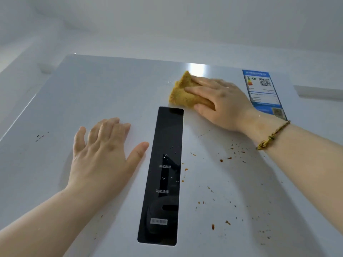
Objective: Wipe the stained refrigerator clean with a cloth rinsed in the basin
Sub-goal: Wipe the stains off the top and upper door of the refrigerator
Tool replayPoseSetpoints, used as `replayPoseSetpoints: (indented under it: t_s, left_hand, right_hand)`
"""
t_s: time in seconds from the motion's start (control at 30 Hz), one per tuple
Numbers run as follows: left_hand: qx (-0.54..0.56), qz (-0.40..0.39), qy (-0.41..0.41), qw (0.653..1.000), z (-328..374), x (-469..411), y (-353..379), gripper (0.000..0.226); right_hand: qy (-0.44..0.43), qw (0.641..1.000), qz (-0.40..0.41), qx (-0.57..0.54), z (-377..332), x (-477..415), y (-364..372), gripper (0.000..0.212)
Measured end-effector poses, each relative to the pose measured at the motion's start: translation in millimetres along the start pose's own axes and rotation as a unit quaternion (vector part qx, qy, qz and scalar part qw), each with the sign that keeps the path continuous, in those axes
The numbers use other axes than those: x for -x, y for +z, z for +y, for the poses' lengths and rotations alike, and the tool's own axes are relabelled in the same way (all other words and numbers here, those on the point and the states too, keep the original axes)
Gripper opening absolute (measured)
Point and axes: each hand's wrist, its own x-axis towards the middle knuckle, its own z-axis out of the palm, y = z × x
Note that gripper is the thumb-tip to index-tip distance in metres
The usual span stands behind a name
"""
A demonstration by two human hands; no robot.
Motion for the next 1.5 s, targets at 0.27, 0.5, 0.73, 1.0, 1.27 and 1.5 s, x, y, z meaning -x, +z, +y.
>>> replayPoseSetpoints:
  t_s: [0.27, 0.5, 0.73, 1.0, 1.27, 1.5]
  left_hand:
    - [0.022, -0.015, 0.02, 0.999, -1.0, 1.8, -6.6, 0.054]
    - [0.084, 0.0, 0.125, 0.989, 24.3, 24.6, -8.7, 0.057]
    - [0.072, -0.035, 0.223, 0.972, 55.5, 52.3, -0.1, 0.043]
    - [0.017, -0.051, 0.194, 0.979, 81.5, 66.1, 16.2, 0.051]
    - [-0.012, -0.05, 0.144, 0.988, 91.9, 76.4, 21.3, 0.056]
    - [-0.024, -0.061, 0.143, 0.987, 96.5, 80.9, 18.6, 0.059]
  right_hand:
    - [0.315, 0.947, 0.057, 0.017, 34.5, 29.4, -8.0, 0.044]
    - [0.018, 1.0, -0.015, -0.002, 6.3, 58.2, -4.0, 0.07]
    - [0.232, 0.973, -0.009, -0.001, 93.5, 30.8, -30.9, 0.046]
    - [0.25, 0.961, 0.104, -0.063, 131.0, 56.6, -23.2, 0.04]
    - [0.015, 0.993, 0.095, -0.065, 101.8, 145.5, -2.6, 0.058]
    - [0.218, 0.965, 0.104, -0.102, 127.1, 99.1, -17.5, 0.043]
